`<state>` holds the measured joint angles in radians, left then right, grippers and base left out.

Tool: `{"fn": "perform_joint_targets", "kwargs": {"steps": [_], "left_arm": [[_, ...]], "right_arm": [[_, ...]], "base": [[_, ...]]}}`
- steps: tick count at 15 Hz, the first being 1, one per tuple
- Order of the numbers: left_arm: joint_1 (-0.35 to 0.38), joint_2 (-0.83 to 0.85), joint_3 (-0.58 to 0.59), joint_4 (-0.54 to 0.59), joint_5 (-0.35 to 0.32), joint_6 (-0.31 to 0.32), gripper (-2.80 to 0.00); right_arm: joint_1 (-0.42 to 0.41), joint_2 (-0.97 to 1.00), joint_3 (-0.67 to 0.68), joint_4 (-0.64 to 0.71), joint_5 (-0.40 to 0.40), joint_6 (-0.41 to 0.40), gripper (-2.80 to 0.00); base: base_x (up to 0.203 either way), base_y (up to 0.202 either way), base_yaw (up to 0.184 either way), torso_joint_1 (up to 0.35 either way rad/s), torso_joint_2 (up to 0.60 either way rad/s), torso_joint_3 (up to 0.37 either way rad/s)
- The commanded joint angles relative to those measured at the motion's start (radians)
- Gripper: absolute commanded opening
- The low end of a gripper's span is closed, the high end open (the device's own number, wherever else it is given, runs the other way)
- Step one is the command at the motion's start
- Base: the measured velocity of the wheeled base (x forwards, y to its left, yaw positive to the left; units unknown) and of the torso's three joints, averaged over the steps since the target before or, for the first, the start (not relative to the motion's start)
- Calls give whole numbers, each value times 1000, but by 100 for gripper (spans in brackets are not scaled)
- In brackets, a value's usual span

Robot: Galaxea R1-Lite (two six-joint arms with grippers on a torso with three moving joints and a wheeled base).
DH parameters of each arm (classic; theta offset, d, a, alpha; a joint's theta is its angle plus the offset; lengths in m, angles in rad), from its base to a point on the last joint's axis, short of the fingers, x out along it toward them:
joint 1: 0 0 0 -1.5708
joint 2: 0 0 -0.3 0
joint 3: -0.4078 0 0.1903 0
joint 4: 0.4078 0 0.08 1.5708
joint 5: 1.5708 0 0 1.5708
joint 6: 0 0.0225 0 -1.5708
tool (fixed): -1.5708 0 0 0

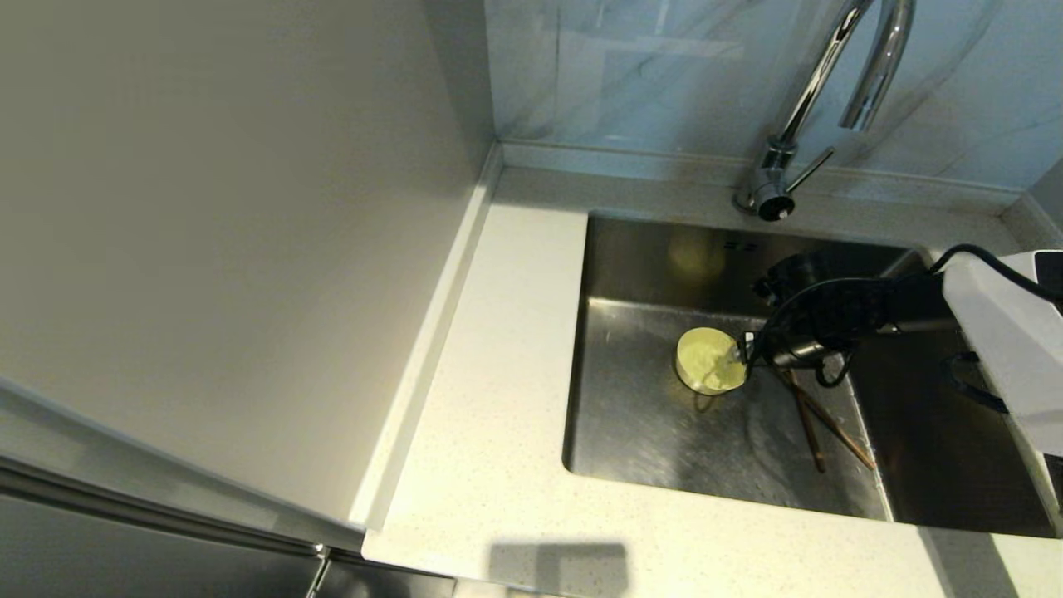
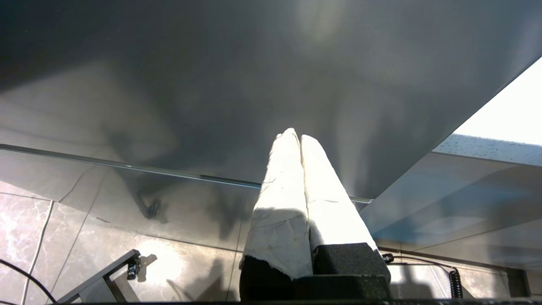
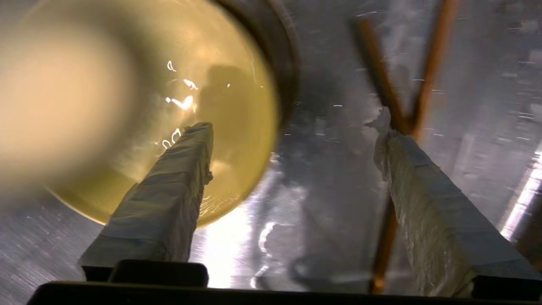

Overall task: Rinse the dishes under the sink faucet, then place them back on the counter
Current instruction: Put a bowl back to the table from the sink

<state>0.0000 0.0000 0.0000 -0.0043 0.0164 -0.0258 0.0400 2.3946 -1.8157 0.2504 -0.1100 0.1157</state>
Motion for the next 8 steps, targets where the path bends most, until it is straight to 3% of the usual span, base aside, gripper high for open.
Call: {"fn": "perform_joint_targets", "kwargs": {"steps": [1,7,8], "left_arm": [[0,-3,0,0,0,0,-280],[0,-3,0,0,0,0,-280],[0,-3,0,0,0,0,-280]], "right_arm": [[15,30,-17,1,-2,1,0],[25,89,-69,1,-11,1,0],[26,93,-74,1,-11,1,-280]], "base": [[0,0,0,0,0,0],[0,0,0,0,0,0],[0,0,0,0,0,0]]}}
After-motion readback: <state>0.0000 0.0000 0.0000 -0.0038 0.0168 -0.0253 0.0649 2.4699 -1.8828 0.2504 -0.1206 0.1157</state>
